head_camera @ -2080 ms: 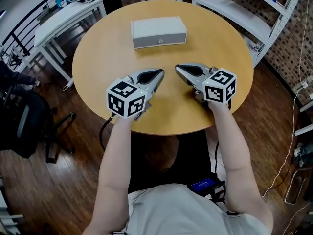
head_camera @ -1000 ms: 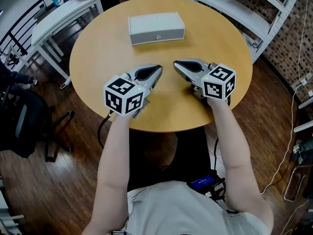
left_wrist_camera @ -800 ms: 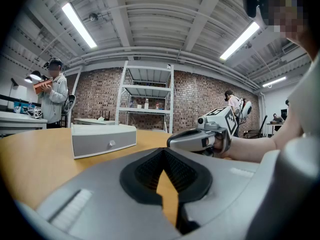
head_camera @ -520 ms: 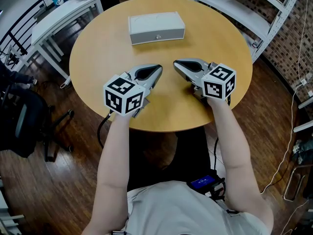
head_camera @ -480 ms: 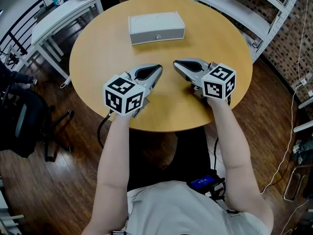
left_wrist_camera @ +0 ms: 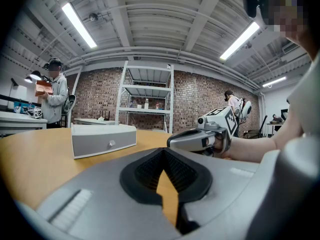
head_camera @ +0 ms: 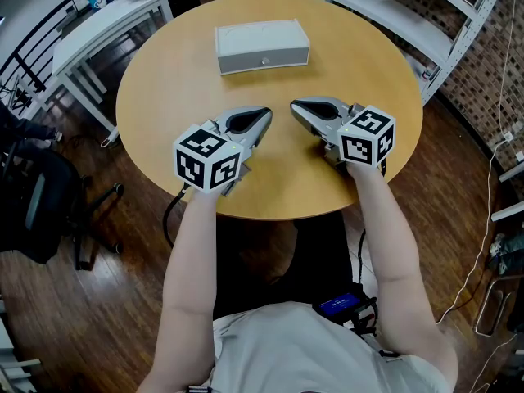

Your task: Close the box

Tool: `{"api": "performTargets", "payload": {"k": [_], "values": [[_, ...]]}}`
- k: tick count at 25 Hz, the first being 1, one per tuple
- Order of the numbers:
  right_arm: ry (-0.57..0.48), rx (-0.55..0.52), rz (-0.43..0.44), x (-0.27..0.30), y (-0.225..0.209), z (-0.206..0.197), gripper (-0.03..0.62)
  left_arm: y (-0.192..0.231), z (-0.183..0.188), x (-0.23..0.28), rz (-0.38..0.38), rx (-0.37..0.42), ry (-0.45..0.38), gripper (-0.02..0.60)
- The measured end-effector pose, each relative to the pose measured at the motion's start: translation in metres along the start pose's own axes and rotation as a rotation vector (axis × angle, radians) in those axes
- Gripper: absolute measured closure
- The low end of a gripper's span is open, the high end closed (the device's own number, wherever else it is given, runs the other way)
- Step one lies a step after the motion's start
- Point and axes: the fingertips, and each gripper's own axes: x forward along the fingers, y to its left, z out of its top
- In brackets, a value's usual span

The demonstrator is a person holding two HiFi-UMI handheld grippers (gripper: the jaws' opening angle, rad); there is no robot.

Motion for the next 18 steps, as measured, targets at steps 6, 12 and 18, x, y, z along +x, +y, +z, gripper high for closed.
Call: {"api": "performTargets", "payload": {"k": [6, 12, 18], "values": [[0.0, -0.003, -0.001, -0.0002, 0.0003, -0.0006, 0.594, -0.0003, -0.0008, -0.0001, 0.0, 0.0, 0.0, 0.581], [0.0, -0.001, -0.001, 0.0, -0.0003, 0.0005, 0.594, 0.0002, 0.0002, 0.0002, 0.0, -0.001, 0.001, 0.581], [0.0, -0.003, -0.001, 0.0003, 0.001, -0.0006, 0.594, -0.0002, -0.0009, -0.001, 0.0, 0.0, -0.001, 0.581]]}}
